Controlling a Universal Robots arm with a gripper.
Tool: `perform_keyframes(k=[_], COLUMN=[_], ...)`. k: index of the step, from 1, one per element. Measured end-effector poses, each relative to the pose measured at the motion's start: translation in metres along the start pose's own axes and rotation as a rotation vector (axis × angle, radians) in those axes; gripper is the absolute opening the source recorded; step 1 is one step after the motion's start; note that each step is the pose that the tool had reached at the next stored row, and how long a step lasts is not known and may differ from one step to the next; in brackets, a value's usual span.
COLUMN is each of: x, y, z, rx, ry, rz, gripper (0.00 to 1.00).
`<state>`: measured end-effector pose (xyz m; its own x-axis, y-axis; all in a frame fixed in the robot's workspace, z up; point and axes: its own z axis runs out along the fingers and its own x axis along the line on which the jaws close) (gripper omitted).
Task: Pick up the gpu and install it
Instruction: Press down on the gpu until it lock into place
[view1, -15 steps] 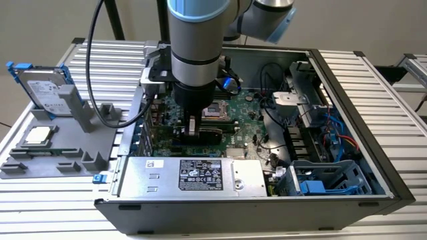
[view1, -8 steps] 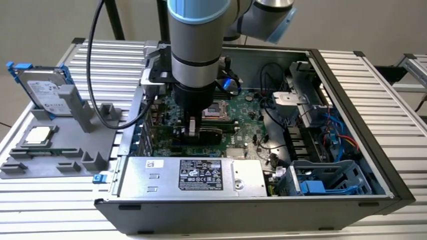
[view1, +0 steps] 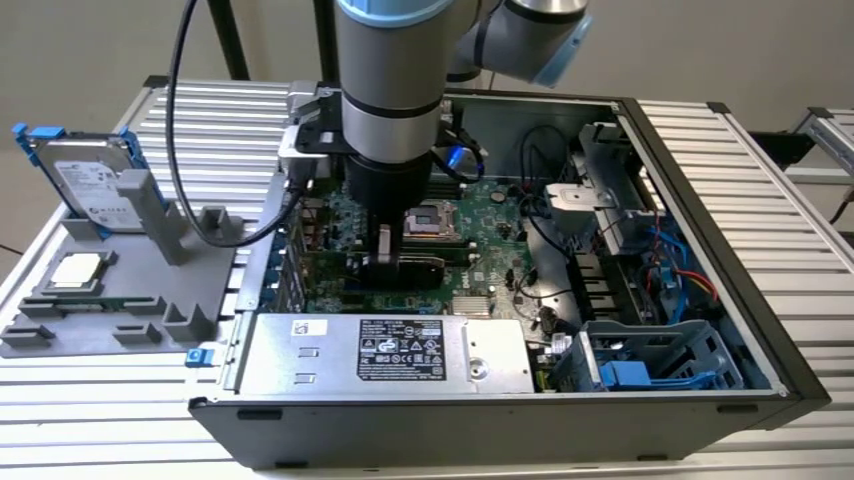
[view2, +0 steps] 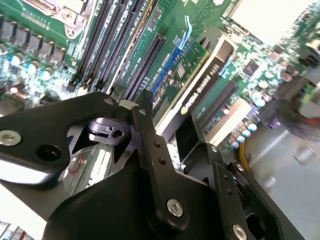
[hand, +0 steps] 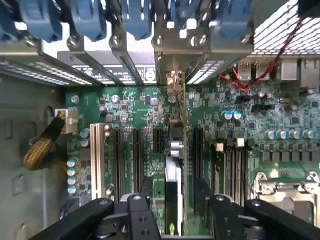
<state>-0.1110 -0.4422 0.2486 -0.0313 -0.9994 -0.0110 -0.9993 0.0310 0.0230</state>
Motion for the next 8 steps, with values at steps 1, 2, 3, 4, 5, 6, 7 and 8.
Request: perform_keyframes(k=[1, 2, 3, 4, 5, 6, 7, 8], x=[0.0000, -0.0001, -0.0001, -0.0002, -0.0002, -0.0002, -0.0002, -0.0002], y=[0.0001, 0.0002, 0.0003, 0.0003, 0.0004, 0.0004, 0.0005, 0.0005], z=[-0.0048, -0.0092, -0.0135, -0.0166, -0.0185, -0.0206, -0.0223, -0.0232], rx=[-0.0001, 0.0001, 0.0000, 0.0000, 0.0001, 0.0001, 0.0000, 0.0001], ry=[0.0002, 0.0000, 0.0001, 0.0001, -0.0001, 0.0000, 0.0001, -0.0001], rz=[0.000, 0.000, 0.000, 0.000, 0.000, 0.000, 0.000, 0.000], gripper=[1.00, 1.00, 1.00, 1.00, 1.00, 1.00, 1.00, 1.00])
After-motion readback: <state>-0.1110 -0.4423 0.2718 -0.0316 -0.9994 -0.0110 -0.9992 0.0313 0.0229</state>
